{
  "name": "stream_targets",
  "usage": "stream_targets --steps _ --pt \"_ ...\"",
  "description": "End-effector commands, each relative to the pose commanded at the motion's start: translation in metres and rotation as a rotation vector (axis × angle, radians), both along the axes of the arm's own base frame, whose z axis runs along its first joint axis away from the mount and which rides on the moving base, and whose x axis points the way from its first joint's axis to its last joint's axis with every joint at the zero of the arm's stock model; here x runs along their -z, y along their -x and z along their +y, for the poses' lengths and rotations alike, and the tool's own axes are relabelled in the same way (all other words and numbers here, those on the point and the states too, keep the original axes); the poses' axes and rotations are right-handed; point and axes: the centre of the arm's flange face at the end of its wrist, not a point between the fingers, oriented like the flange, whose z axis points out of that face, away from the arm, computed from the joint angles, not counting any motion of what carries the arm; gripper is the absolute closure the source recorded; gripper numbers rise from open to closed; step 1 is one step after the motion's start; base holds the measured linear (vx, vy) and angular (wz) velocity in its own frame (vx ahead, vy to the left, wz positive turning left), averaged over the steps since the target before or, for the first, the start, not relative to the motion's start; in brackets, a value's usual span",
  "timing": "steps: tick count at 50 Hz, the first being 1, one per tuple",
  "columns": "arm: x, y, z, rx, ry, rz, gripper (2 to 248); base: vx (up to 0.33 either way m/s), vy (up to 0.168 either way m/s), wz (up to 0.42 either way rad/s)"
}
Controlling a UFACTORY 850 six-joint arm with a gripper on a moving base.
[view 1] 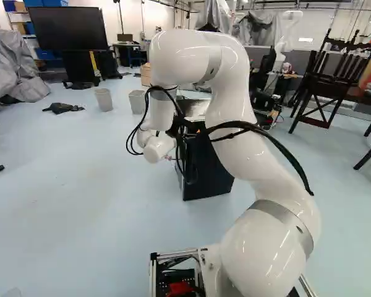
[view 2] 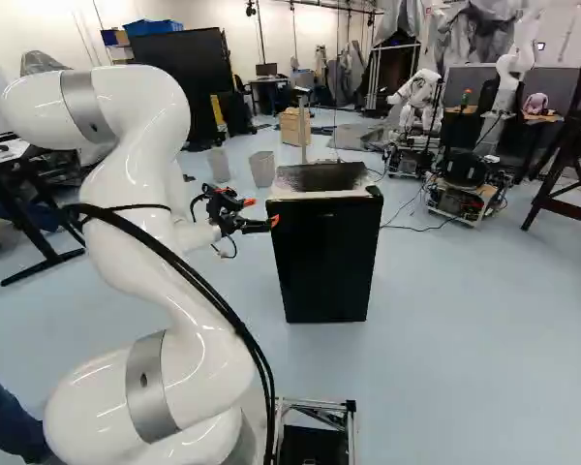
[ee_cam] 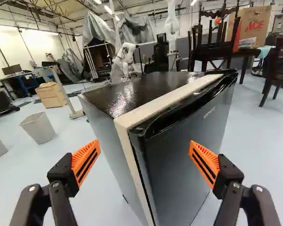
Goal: Grab a drink from the fridge
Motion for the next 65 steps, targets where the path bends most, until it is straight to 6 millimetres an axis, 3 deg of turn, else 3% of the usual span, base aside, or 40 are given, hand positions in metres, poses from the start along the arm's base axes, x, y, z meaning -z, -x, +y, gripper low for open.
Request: stream_targets --steps 65 --pt "0.0 -0.004 -0.023 0.078 -0.005 0.004 3 0.0 0.0 0.0"
